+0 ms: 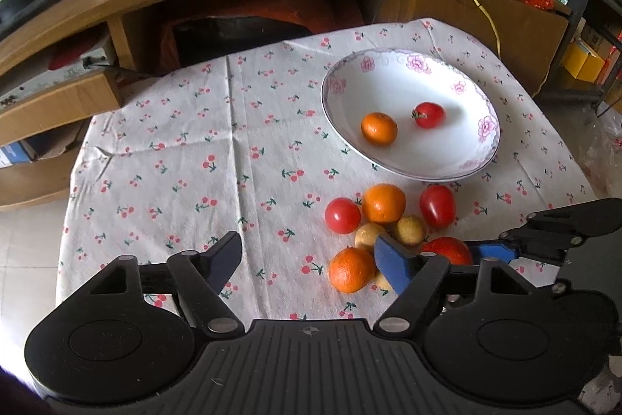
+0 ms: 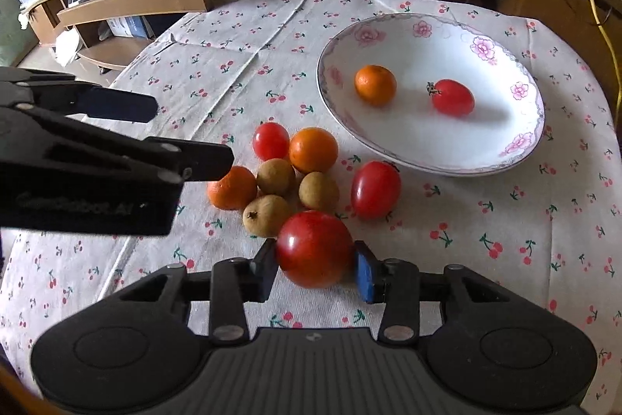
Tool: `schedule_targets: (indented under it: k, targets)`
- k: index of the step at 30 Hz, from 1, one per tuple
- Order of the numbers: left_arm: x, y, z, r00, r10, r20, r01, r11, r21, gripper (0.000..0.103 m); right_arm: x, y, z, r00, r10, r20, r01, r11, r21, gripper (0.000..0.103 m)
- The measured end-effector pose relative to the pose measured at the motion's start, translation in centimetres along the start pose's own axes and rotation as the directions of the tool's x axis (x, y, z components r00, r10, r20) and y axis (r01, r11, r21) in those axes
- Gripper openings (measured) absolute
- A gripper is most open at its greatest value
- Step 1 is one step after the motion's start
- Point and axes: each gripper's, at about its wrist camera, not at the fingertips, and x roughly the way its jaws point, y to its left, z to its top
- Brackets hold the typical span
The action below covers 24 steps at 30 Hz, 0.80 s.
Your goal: Organize fruits
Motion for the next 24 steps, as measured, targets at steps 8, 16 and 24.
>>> schedule_targets:
  k: [8, 16, 24]
  targets:
    - [1.1, 0.0, -0.1, 0.999, -0.013, -0.038, 0.012, 1.000, -0.028, 0.055, -0.5, -0.5, -0.4, 1.000, -0.002, -0.005, 0.002, 1.000, 0.028, 0.041]
    - [1.1, -1.3, -0.3, 0.999, -0.003, -0.052, 0.004, 1.000, 0.013, 0.056, -0.7, -1.2, -0.5, 1.000, -0.014, -0.008, 0.014, 0.999, 0.050, 0.041]
    - [0.5, 1.0, -1.3, 0.997, 0.032, -0.066, -0.036, 0.998, -0.060, 0.062, -1.8, -1.6, -1.0, 1.000, -0.018, 0.002, 0.018, 0.999, 0.051, 0.041]
